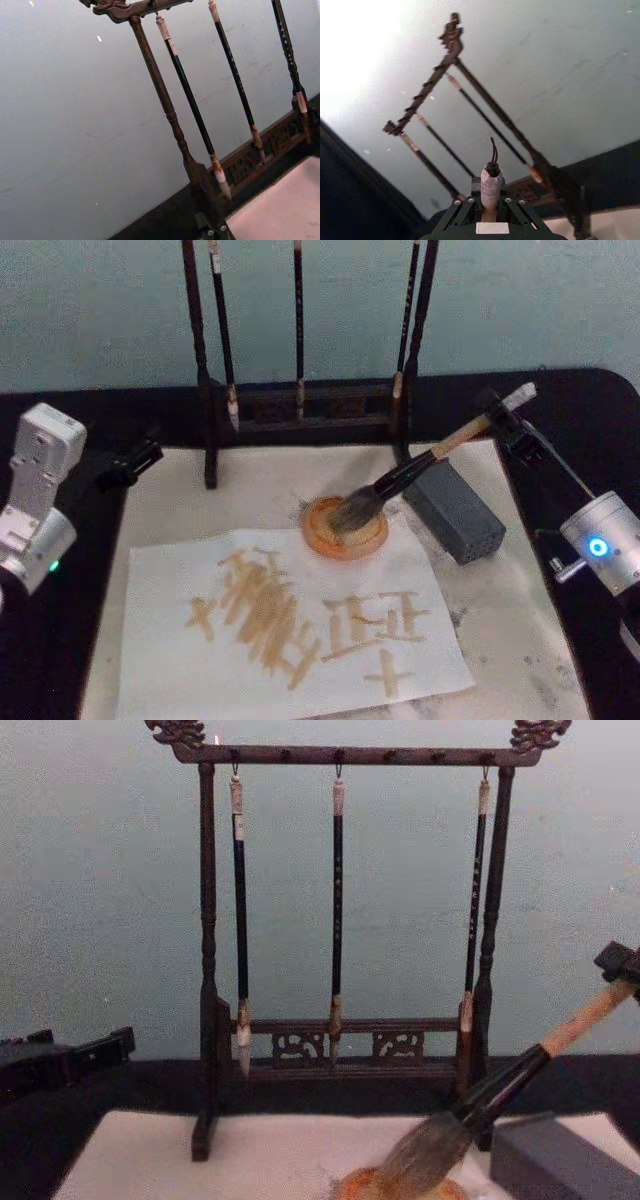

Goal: Pick up the brush from the inkstone, write on the paper, then place the brush back to its original position.

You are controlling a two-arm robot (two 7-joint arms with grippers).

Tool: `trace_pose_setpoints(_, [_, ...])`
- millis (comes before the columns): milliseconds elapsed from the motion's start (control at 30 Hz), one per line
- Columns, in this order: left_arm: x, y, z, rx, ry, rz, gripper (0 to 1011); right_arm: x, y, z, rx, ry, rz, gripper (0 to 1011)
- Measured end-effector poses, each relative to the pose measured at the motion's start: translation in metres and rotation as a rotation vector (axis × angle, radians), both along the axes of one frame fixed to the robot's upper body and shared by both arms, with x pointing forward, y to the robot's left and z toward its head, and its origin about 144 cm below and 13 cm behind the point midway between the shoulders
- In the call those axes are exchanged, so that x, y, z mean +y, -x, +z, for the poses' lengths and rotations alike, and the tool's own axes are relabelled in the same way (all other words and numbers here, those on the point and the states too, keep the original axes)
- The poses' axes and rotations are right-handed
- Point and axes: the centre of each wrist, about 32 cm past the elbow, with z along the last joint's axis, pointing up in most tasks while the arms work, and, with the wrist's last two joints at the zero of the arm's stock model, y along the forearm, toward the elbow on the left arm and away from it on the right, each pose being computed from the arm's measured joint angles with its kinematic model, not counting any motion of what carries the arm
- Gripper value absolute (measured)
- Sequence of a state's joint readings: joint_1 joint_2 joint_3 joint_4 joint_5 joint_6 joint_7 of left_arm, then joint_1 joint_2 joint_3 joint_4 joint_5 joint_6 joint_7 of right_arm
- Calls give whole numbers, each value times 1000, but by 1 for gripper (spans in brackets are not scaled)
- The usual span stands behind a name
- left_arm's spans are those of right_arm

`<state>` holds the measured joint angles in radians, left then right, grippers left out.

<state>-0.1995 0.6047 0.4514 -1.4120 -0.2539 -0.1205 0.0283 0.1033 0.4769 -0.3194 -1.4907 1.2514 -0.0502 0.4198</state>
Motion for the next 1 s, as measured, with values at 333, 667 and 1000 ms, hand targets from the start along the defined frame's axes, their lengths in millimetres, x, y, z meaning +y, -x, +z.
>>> trace_pose_setpoints(333, [0,0,0,0,0,0,1002,4,-11,-14,49,-14,-95,164])
trace_pose_setpoints(667, [0,0,0,0,0,0,1002,8,-18,-24,94,-10,-124,164])
trace_pose_setpoints(1000, [0,0,0,0,0,0,1002,10,-21,-28,123,0,-114,164])
